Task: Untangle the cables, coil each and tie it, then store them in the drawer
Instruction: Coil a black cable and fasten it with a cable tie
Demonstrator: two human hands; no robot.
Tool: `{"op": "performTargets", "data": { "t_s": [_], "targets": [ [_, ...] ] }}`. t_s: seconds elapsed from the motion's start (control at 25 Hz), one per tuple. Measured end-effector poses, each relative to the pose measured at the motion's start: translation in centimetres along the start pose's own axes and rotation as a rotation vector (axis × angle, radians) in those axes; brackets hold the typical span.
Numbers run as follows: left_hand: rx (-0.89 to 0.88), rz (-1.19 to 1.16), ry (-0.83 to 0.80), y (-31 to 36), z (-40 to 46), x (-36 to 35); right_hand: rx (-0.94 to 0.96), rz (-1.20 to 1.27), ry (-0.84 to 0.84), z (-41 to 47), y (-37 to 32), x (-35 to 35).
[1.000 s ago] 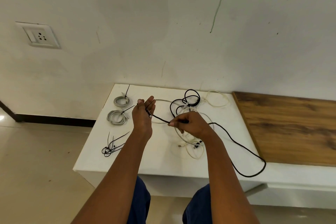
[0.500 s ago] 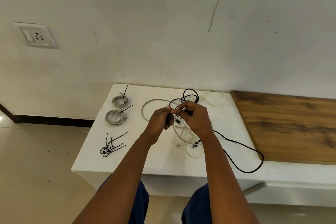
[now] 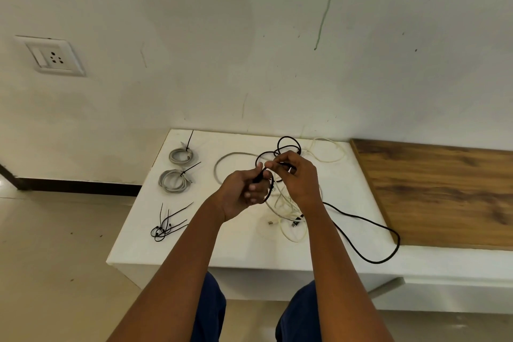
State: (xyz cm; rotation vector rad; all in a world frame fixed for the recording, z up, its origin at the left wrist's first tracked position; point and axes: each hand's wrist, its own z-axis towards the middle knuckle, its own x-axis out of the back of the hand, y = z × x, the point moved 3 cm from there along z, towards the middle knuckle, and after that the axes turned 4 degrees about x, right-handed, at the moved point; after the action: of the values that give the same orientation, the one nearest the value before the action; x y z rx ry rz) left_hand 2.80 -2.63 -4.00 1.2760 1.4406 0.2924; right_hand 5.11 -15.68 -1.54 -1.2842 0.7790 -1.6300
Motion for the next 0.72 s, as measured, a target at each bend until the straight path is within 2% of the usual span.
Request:
{"op": "performTargets", "data": {
  "t_s": [0.16, 0.32, 0.56, 0.72],
  "targets": [
    [-0.034, -0.428, -0.248, 0.9, -0.6, -0.5, 0.006, 0.074, -0.038, 0.2, 0.0, -0.4],
    [-0.202, -0.76, -0.283, 1.9, -0.7, 0.2, 0.004, -0.001, -0.107, 0.2, 0.0, -0.6],
    [-0.528, -0.957, 0.09, 2.7, -0.8, 2.8, -0.021, -0.206, -0.255, 0.0, 0.5, 0.0],
    [-0.583, -0.989, 0.385, 2.8, -1.0, 5.1, -0.034, -0.173, -0.28, -0.1, 0.4, 1.4]
  ]
}}
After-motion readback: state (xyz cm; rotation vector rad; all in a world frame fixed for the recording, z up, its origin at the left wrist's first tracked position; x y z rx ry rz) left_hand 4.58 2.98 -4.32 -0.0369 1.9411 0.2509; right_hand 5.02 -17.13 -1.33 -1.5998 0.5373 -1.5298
